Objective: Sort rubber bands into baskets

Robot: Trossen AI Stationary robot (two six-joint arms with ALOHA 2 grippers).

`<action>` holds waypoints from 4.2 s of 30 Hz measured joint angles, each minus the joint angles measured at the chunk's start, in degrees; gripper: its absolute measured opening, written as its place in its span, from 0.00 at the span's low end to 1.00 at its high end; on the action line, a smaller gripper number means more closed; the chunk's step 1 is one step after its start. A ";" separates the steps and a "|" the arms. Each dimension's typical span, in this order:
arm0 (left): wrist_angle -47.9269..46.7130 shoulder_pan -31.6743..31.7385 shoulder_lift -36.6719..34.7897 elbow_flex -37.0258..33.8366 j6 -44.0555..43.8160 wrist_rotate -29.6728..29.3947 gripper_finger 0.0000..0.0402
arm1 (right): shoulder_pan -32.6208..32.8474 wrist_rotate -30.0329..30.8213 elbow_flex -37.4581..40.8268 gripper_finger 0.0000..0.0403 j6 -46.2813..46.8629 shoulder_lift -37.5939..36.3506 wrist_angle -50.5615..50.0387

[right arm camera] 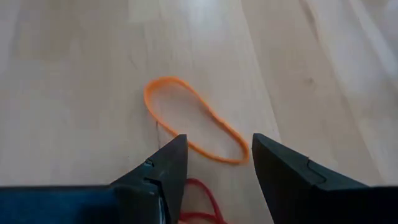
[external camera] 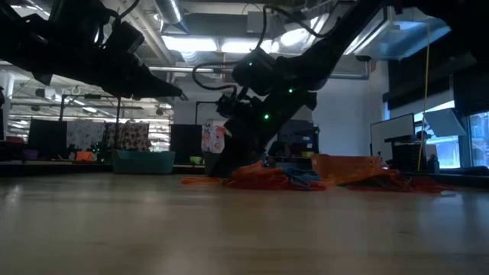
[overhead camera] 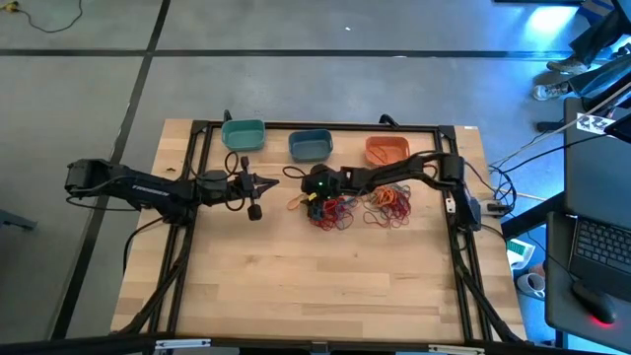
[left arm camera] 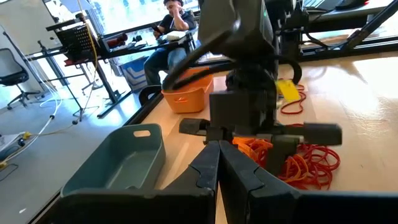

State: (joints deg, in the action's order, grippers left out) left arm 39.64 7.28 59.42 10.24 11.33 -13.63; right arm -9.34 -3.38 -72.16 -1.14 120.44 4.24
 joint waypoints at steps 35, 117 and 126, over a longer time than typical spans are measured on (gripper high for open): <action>-0.09 -0.01 0.00 0.00 1.03 0.00 0.01 | 2.66 12.31 0.02 0.02 -8.10 -5.42 -6.35; 0.48 0.05 0.00 0.02 0.31 -0.02 0.01 | 3.63 22.75 43.67 0.46 9.91 -47.20 0.76; 0.46 0.05 0.00 0.02 0.14 -0.02 0.01 | -0.76 19.59 43.69 0.43 9.43 -39.96 -2.07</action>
State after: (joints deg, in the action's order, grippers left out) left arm 40.10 7.33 59.42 10.26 11.47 -13.65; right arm -10.11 16.20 -28.47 8.29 80.48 2.16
